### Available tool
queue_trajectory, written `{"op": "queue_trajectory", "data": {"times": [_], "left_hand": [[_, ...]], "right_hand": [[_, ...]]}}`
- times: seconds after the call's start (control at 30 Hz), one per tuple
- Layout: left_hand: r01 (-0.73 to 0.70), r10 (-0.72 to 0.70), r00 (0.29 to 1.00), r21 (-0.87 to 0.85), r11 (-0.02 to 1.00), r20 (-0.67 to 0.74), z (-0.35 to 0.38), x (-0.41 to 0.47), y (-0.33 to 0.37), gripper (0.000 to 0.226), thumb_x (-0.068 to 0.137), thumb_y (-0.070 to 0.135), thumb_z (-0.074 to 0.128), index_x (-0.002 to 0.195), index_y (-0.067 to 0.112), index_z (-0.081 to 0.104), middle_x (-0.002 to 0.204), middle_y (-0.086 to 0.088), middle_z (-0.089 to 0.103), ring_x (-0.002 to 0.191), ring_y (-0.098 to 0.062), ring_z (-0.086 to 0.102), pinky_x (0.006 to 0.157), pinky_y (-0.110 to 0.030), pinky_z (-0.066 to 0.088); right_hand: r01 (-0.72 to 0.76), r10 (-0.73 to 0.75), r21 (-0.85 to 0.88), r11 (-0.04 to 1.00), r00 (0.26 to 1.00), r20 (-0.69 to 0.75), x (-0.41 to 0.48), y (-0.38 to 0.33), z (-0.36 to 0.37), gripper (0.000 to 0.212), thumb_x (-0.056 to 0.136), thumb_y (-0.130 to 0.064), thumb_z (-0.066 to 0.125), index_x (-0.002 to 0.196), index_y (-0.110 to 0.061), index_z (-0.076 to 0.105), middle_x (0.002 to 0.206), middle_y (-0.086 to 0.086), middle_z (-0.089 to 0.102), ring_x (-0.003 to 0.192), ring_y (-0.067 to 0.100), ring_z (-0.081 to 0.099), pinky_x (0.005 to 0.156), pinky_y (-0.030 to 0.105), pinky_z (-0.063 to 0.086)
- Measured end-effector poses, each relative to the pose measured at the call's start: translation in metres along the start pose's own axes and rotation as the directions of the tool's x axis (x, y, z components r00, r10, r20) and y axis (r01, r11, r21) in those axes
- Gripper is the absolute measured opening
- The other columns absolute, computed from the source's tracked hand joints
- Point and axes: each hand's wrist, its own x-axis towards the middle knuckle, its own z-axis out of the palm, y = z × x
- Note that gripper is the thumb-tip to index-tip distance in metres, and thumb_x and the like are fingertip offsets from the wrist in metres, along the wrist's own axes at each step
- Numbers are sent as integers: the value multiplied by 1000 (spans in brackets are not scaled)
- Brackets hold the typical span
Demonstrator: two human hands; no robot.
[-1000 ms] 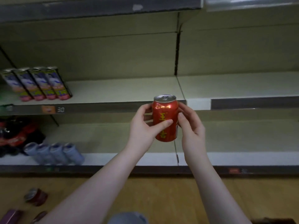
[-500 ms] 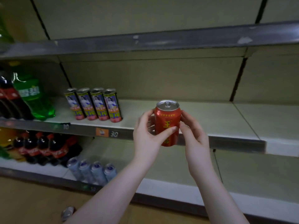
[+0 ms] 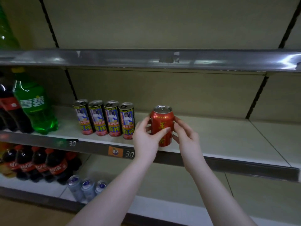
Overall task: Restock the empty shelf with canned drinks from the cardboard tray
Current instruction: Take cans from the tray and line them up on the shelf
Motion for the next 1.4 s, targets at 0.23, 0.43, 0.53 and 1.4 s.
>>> {"op": "queue_trajectory", "data": {"times": [0.23, 0.43, 0.53, 1.4], "left_hand": [[54, -54, 999, 0, 999, -1, 0, 22, -18, 70, 49, 36, 82, 114, 21, 62, 98, -1, 69, 91, -13, 66, 86, -33, 54], [42, -42, 999, 0, 999, 26, 7, 32, -30, 50, 64, 13, 82, 99, 37, 57, 86, 14, 66, 85, -7, 64, 82, -25, 51], [45, -45, 999, 15, 999, 30, 9, 36, -33, 51, 65, 11, 80, 104, 36, 57, 89, 8, 67, 87, -10, 65, 84, -26, 51], [21, -33, 999, 291, 956, 38, 12, 26, -39, 87, 67, 35, 79, 139, 13, 36, 133, -12, 48, 125, -27, 46, 105, -34, 37]], "right_hand": [[-50, 50, 10, 999, 999, 0, 19, 10, 16, 22, 97, -12, 42, 109, -18, 60, 100, -6, 65, 91, -1, 59, 87, 23, 48], [-34, 34, 4, 999, 999, -41, 30, 17, 18, 26, 98, -8, 36, 104, -14, 61, 99, 1, 65, 91, 3, 59, 89, 28, 49], [-43, 43, 12, 999, 998, -49, 35, 21, 19, 26, 98, -11, 37, 109, -9, 61, 98, 1, 66, 91, 3, 61, 89, 31, 50], [-91, 90, -7, 996, 991, -98, 33, 36, 9, 33, 98, -15, 41, 130, -14, 48, 108, -11, 58, 109, 8, 55, 103, 31, 41]]}}
